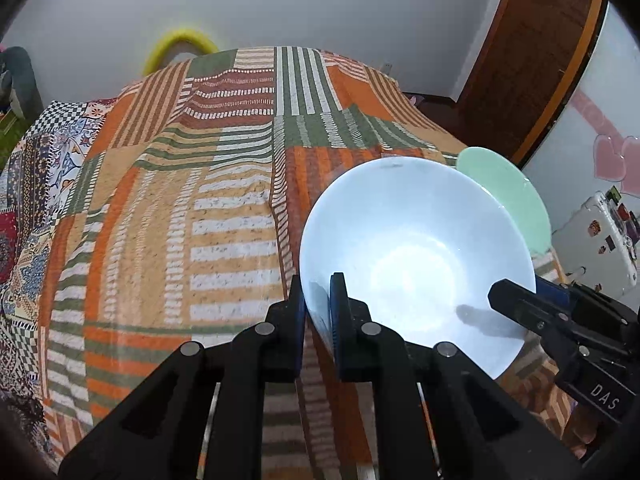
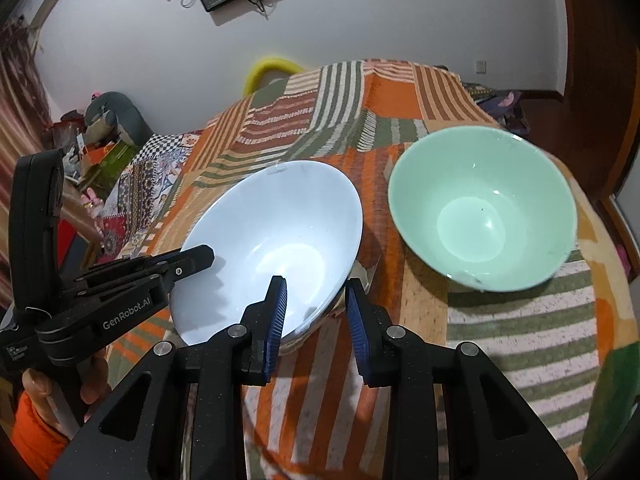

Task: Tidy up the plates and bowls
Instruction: 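Lift the spotted white bowl with both tools and carry it to the pink bowl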

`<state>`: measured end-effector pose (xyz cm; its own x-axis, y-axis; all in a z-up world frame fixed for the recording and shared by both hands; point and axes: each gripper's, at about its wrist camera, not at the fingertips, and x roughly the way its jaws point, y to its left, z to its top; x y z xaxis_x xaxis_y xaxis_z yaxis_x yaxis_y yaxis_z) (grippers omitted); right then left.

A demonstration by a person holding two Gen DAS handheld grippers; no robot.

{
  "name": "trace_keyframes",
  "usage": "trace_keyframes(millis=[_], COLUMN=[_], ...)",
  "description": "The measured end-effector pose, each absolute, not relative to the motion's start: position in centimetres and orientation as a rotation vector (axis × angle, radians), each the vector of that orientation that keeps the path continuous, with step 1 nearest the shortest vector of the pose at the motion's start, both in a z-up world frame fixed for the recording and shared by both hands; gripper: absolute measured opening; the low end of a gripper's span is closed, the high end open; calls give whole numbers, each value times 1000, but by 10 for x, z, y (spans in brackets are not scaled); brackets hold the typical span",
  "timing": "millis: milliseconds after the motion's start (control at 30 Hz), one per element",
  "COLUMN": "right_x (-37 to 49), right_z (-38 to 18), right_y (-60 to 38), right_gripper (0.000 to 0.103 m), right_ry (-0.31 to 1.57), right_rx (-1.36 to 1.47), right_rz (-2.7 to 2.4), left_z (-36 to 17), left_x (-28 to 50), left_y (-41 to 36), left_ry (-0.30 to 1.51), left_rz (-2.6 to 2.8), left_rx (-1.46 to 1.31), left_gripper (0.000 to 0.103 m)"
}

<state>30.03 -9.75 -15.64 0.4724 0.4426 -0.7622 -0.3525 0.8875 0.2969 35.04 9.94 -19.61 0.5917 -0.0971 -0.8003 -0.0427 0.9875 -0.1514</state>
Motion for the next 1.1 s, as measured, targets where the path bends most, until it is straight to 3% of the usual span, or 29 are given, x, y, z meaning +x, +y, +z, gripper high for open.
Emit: trace_keyframes(millis=[667, 1100], right_x=[211, 155], right_z=[-83, -81], right_y=[-88, -66], right_gripper=[28, 28], right_ry=[808, 799], right_rx=[69, 56], right_rz=[581, 672], left_z=[-103, -95], left_x=[206, 115], left_y=[97, 112], left_ry=[793, 776], left_rz=[-1, 68], left_rx=[-160, -175], left_gripper=[11, 12])
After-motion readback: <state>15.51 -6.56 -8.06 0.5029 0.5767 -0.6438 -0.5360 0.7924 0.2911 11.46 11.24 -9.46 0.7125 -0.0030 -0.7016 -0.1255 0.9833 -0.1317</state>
